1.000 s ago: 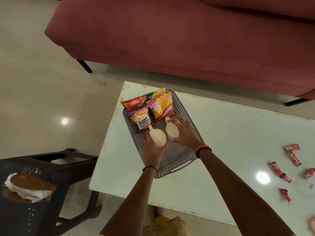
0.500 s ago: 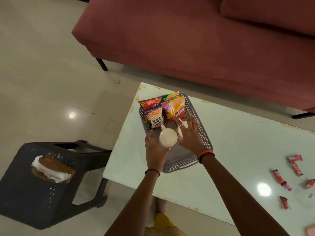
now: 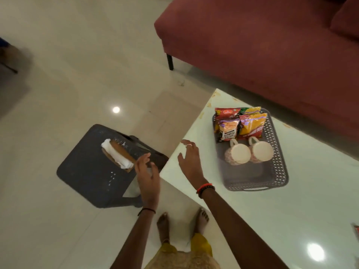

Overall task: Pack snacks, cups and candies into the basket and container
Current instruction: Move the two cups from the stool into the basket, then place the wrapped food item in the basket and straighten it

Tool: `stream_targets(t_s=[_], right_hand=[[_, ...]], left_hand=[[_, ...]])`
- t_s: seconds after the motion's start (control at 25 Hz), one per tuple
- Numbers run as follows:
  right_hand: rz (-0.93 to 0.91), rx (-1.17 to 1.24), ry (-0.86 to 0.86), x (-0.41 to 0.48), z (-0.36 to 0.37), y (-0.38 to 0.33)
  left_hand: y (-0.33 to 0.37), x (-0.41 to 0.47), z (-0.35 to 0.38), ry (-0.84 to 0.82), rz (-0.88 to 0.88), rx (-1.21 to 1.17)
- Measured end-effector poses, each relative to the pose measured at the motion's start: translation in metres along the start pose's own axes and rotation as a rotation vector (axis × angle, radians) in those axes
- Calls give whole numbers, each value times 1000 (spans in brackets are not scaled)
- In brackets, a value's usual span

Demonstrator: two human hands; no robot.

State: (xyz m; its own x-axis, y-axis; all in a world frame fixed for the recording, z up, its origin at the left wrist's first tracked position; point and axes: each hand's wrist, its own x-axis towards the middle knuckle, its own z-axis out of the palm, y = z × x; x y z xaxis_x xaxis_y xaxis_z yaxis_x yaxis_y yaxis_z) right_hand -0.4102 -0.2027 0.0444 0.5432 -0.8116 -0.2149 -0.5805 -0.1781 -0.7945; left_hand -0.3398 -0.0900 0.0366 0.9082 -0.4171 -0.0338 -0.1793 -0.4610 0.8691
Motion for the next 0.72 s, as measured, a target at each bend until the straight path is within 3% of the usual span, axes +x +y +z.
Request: stream_targets(t_s=[0.08, 0.16, 0.32, 0.44, 0.56, 0.72], right_hand=[[31, 47, -132, -7, 37, -15], [67, 57, -258, -11, 79, -34], [89, 0, -424, -5, 147, -62], [32, -106, -401, 7, 183, -68], [-18, -215, -336, 19, 206, -72], [-47, -293, -302, 30, 220, -72]], left_hand=[[-16, 24, -30, 142, -82, -11], [-38, 51, -65, 151, -86, 81], [-88, 105, -119, -257, 126, 580], [-121, 143, -142, -503, 365, 869], [-138, 174, -145, -593, 551, 1046], [-138, 204, -134, -613, 695, 1091]])
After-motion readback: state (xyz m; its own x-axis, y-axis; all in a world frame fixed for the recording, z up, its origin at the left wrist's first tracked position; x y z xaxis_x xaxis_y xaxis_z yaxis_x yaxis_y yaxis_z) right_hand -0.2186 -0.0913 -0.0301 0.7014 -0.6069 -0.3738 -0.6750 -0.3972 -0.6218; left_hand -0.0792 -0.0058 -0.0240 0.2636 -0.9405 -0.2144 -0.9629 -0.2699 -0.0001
